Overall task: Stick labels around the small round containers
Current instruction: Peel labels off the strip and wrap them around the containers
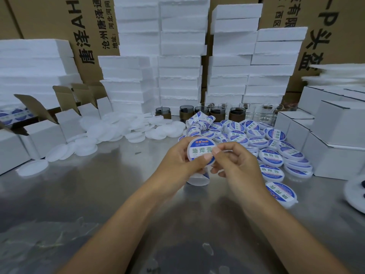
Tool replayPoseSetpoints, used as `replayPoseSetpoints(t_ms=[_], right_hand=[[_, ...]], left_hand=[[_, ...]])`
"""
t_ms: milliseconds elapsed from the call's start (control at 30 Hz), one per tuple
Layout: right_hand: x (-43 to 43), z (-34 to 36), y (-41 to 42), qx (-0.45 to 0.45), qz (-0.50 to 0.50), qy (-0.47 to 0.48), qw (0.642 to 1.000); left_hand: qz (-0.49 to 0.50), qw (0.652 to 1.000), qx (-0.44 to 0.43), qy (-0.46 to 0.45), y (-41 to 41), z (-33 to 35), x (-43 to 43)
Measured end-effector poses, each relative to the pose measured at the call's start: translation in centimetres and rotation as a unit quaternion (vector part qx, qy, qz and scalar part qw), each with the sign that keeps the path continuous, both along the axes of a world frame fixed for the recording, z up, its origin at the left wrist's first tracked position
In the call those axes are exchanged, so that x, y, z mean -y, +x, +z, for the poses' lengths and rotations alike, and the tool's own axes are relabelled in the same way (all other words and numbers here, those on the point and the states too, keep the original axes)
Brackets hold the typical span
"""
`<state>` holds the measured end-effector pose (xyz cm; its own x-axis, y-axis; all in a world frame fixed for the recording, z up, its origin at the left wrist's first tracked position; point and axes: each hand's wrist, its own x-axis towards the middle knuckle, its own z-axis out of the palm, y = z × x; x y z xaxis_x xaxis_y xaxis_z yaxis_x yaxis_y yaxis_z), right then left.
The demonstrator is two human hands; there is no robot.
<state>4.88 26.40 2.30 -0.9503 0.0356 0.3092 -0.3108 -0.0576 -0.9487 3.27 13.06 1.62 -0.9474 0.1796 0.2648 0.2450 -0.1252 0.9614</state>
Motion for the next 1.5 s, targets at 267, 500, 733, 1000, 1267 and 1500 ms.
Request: replayPoseSetpoints(t_ms=[267,500,733,1000,1267,1500], right_hand=[[-0.2,-0.7,-0.5,-0.021,-0.03,0.071,0.997],[-0.2,-1.0,-0.7,-0.039,-0.017,0.077,0.996],[-0.2,-1.1,-0.9,-0.041,0.016,0.071,0.997],[-0.4,-1.0,-0.9,-0.041,0.018,0.057,0.997],[-0.5,-1.0,-1.0,-0.01,-0.015,0.048,0.999],[-1.5,0.0,-0.8,0.083,0.04,-0.022,0.996]], left_hand=[[0.017,0.997,-0.053,-0.058,0.0,-0.2,0.0],[0.063,0.998,-0.028,-0.004,-0.1,0.1,0.4],[0.065,0.997,-0.045,0.025,0.1,0.2,0.2],[0.067,0.996,-0.051,0.029,0.1,0.2,0.4],[0.084,0.995,-0.05,0.01,0.0,0.1,0.5],[0.092,0.994,-0.02,0.052,0.1,0.3,0.4]])
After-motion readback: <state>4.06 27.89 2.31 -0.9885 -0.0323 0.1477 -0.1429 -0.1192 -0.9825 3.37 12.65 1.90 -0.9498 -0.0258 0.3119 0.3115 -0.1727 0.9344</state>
